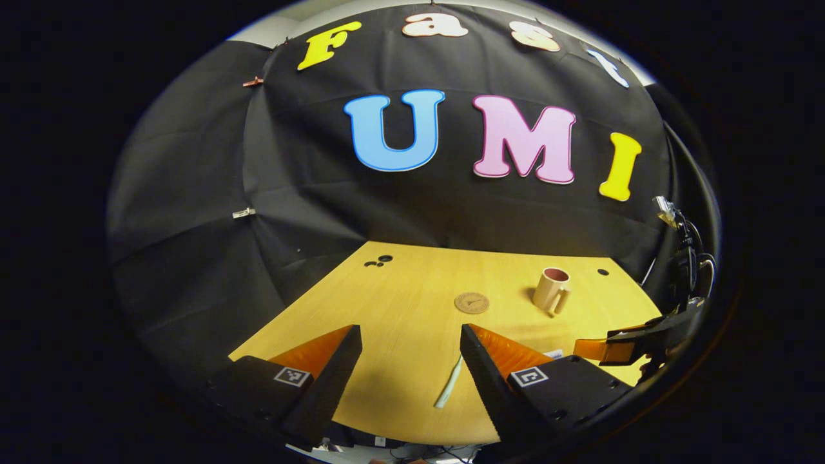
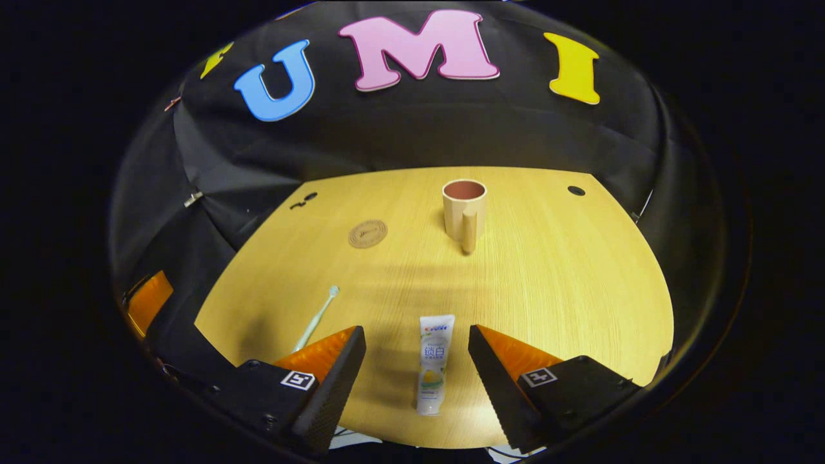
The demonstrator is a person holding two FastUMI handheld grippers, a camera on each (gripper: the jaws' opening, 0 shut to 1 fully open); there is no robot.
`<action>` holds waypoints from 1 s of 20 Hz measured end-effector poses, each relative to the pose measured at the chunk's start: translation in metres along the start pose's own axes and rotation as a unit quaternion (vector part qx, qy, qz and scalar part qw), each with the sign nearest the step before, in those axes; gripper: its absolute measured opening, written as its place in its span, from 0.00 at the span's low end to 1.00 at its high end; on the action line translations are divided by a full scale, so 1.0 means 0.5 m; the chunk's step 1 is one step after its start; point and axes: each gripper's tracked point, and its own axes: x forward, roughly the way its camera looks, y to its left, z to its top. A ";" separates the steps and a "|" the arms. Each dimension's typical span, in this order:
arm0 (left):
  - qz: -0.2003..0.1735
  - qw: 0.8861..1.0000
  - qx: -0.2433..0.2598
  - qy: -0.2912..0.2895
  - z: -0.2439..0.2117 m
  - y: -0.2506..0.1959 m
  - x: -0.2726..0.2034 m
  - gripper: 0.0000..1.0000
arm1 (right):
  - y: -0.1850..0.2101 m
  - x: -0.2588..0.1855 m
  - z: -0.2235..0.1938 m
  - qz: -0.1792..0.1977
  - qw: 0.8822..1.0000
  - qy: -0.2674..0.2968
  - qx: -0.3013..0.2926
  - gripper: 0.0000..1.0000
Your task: Put the toothbrush and toothpaste on the desktop into the cup, then pick up the cup and place it on the coaster on the desktop.
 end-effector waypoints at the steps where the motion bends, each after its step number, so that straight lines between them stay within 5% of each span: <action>1: 0.007 1.000 -0.001 0.006 -0.006 0.006 0.002 0.97 | -0.001 0.011 -0.013 0.000 1.000 0.012 -0.005 0.99; 11: 0.040 0.999 0.002 0.038 -0.030 0.009 0.016 0.97 | -0.014 0.112 -0.105 -0.007 0.994 0.102 -0.048 0.99; 20: 0.031 0.999 0.019 0.040 -0.032 -0.004 0.008 0.97 | -0.045 0.136 -0.164 -0.029 0.987 0.156 -0.009 0.98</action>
